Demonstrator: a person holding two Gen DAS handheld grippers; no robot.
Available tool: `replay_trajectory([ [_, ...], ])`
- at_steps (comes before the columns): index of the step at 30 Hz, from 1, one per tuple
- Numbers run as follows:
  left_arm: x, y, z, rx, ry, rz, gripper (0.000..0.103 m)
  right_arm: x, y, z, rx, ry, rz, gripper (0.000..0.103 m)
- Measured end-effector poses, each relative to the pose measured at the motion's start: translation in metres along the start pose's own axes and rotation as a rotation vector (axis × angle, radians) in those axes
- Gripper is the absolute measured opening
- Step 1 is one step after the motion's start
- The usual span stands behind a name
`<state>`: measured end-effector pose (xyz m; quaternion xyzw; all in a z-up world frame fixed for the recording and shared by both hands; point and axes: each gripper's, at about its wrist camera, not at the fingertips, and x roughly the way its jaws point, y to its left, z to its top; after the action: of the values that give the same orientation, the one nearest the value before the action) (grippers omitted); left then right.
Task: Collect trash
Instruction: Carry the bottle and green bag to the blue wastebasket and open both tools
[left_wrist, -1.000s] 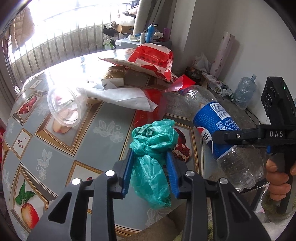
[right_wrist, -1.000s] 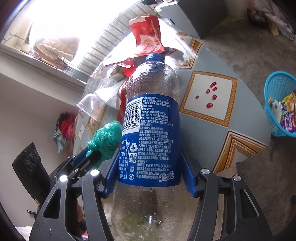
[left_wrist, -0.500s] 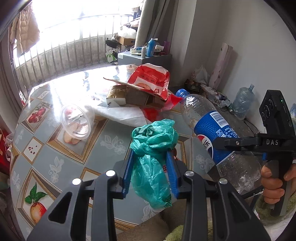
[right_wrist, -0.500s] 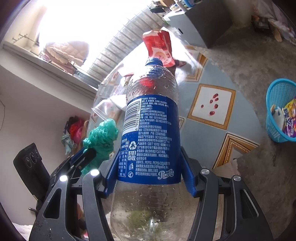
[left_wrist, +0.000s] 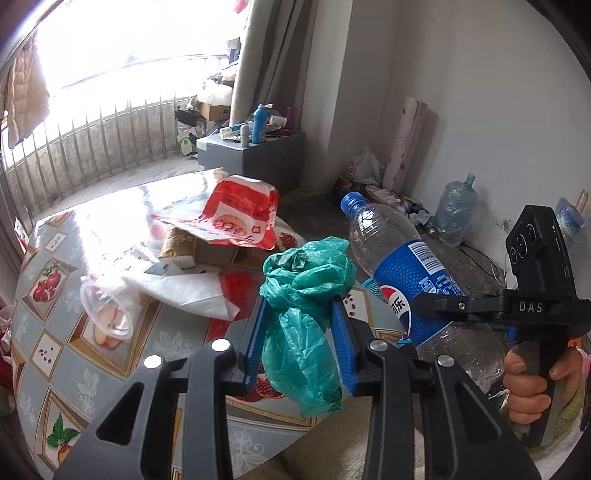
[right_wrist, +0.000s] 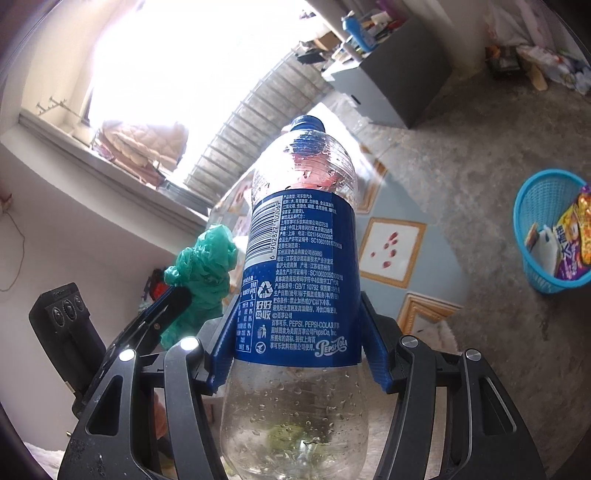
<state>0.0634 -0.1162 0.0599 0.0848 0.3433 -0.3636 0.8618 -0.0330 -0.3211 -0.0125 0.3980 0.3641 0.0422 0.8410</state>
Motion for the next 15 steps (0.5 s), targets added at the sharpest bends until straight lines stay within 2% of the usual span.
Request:
replay_trajectory([
  [10, 0.058, -0.063, 0.036, 0.104, 0.046, -0.123, 0.033, -0.034, -0.05, 0.003, 0.121, -0.086, -0.021, 0.056],
  [15, 0.103, -0.093, 0.048, 0.146, 0.113, -0.172, 0.033, -0.04, -0.082, 0.006, 0.203, -0.118, -0.049, 0.056],
])
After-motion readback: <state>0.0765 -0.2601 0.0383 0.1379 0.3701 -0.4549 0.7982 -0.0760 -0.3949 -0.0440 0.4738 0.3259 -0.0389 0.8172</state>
